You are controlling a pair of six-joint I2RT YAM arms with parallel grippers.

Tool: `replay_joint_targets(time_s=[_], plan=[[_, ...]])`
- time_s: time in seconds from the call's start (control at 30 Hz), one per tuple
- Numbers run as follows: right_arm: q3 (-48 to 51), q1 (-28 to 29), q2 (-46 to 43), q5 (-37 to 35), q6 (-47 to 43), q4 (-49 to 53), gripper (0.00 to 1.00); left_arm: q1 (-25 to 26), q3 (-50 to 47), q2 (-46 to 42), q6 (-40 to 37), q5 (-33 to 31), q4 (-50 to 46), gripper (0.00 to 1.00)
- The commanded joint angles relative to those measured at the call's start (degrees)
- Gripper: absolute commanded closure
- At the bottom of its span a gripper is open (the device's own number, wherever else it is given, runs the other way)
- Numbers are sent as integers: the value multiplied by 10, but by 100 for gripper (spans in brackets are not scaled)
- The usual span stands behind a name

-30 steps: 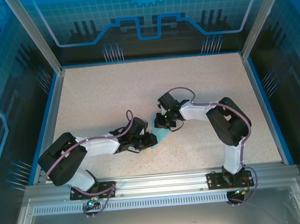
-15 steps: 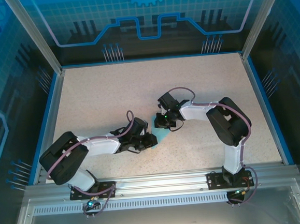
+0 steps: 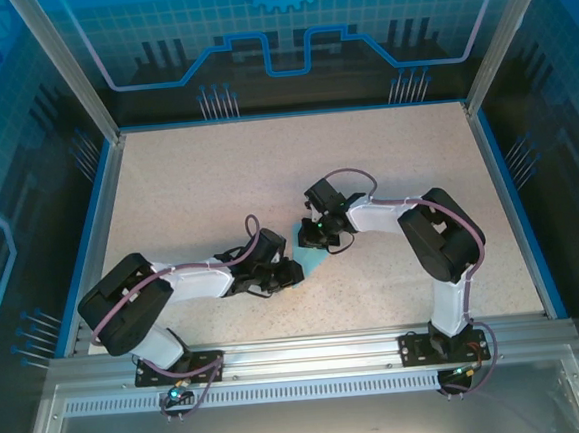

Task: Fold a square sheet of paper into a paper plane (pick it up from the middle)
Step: Fourth fold the wing at the center of the table.

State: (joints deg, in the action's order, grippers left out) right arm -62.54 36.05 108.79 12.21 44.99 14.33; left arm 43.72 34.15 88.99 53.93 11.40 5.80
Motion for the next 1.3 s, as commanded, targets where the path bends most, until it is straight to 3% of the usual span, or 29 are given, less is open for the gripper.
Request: replay_joint_targets(time_s=[0.0,1.03,1.27], plan=[[18,-1,21,-30,4,16,86,10,-1,13,-2,-2,-74,75],[15,0,31,-33,4,21,86,33,11,-36,-33,9,-170,77],[17,-1,31,-31,6,17,86,25,5,-102,-21,-19,-105,76]])
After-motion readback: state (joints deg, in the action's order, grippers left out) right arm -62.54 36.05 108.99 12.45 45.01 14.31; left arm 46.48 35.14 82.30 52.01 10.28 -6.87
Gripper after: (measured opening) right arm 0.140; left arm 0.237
